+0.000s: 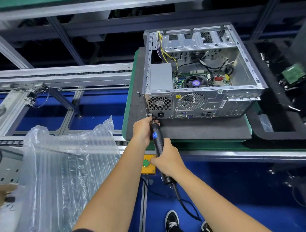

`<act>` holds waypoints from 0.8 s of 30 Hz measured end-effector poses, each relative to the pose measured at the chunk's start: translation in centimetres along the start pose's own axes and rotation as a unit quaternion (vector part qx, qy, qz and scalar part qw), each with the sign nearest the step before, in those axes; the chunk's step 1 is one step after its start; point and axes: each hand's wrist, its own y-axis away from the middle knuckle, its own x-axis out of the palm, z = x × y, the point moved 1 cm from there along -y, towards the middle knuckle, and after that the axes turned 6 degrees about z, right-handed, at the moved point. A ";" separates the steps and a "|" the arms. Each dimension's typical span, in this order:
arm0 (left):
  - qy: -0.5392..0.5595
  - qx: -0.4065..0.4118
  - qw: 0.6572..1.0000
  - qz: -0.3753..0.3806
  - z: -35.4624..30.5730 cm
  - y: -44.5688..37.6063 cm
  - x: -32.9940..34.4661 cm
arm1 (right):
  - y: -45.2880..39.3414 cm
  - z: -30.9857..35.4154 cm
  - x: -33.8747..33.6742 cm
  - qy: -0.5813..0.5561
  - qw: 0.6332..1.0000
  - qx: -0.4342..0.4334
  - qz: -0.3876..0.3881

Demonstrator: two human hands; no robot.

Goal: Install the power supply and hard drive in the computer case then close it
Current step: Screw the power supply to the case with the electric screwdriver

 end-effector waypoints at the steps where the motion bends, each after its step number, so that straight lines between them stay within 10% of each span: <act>1: 0.002 -0.002 1.000 -0.003 0.1 0.0 0.0 | 0.0 0.2 -0.1 -0.008 1.000 0.002 0.005; 11: 0.028 0.056 0.996 -0.070 -1.5 2.8 0.9 | 2.8 0.5 -1.3 -0.104 0.986 -0.061 0.112; 18: 0.045 0.215 0.974 0.059 -10.2 9.6 9.4 | 5.5 6.0 -8.0 -0.239 0.935 -0.235 0.119; 24: 0.086 0.216 0.953 0.196 -13.1 12.4 20.1 | 8.3 8.2 -17.4 -0.240 0.936 -0.258 -0.022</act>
